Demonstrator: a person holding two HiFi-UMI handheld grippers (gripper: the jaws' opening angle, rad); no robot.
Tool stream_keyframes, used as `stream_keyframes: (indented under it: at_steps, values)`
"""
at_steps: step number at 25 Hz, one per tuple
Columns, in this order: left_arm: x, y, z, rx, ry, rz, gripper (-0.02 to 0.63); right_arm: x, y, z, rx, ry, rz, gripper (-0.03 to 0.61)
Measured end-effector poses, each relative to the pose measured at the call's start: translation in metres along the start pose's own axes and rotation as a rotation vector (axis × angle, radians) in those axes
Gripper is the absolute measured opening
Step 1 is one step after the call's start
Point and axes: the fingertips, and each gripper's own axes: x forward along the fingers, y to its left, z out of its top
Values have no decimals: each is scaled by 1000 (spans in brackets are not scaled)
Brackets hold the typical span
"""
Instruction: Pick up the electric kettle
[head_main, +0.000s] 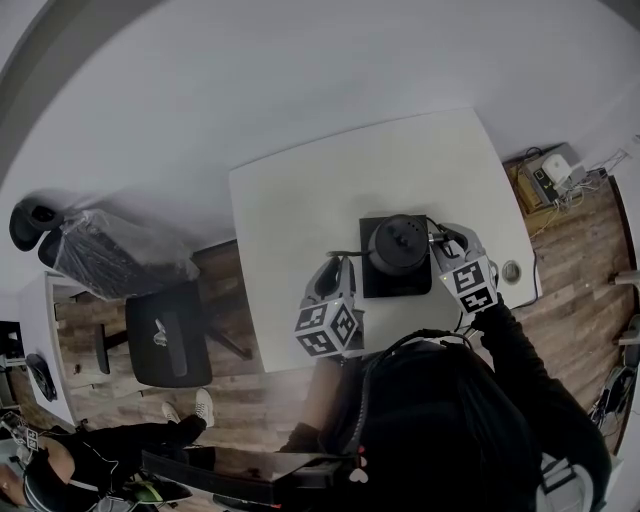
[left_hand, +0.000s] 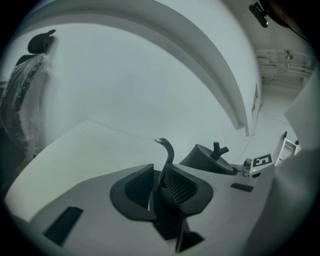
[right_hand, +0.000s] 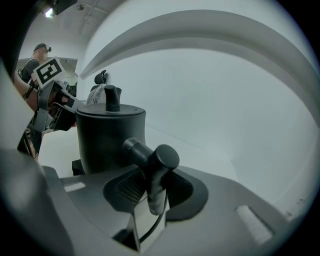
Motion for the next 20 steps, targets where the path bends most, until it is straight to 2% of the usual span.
stream_keyframes:
  at_steps: [6,10,13,17,20]
  values:
    - [1,1,2,-54,-29,-66,78,-1,1,0,4,-3,-8,90]
    - [1,-4,3,-37,-47,-153,81,0,0,-1,3,0,-11,91]
    - [1,-11,-1,-24,-37,-225,121,0,0,-1,1,0,-11,91]
    - [13,-8,3,-39,-60,-189,121,0,1,0,0,1,-12,91]
    - [23,-10,2,-14,-52,-171,121,-1,1,-1,1,3,-11,91]
